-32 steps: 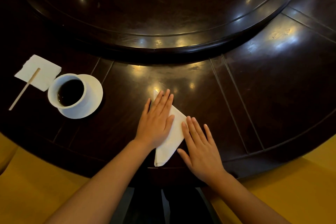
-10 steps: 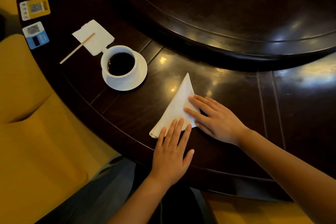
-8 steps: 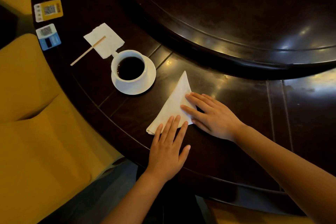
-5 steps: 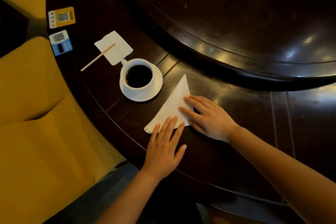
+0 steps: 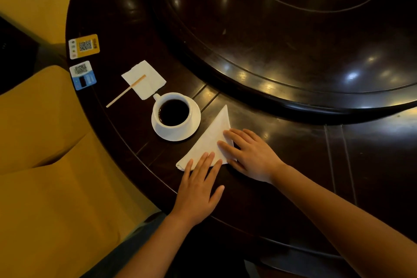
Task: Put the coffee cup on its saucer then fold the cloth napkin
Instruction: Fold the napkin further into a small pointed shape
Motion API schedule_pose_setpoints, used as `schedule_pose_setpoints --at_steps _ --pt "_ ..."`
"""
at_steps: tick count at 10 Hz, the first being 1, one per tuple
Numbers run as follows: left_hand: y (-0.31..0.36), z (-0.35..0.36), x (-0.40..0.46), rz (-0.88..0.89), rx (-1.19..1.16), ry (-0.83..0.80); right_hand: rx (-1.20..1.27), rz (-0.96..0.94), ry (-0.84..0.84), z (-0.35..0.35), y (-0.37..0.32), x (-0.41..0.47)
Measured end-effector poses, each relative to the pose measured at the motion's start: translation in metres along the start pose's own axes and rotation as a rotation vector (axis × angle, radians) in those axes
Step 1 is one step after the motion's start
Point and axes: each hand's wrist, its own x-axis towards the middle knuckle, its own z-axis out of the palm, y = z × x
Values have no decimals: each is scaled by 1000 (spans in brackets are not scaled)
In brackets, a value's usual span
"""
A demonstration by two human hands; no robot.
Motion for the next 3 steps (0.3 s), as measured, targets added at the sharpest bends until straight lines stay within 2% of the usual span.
schedule_pose_setpoints --at_steps 1,2,3 --pt "6 -12 -5 5 -19 11 -1 54 -7 -11 -11 -8" --pt "6 -32 -10 103 -47 54 30 145 -1 -28 -22 -21" --pt "8 -46 -23 166 -75 17 39 220 3 -32 -43 -42"
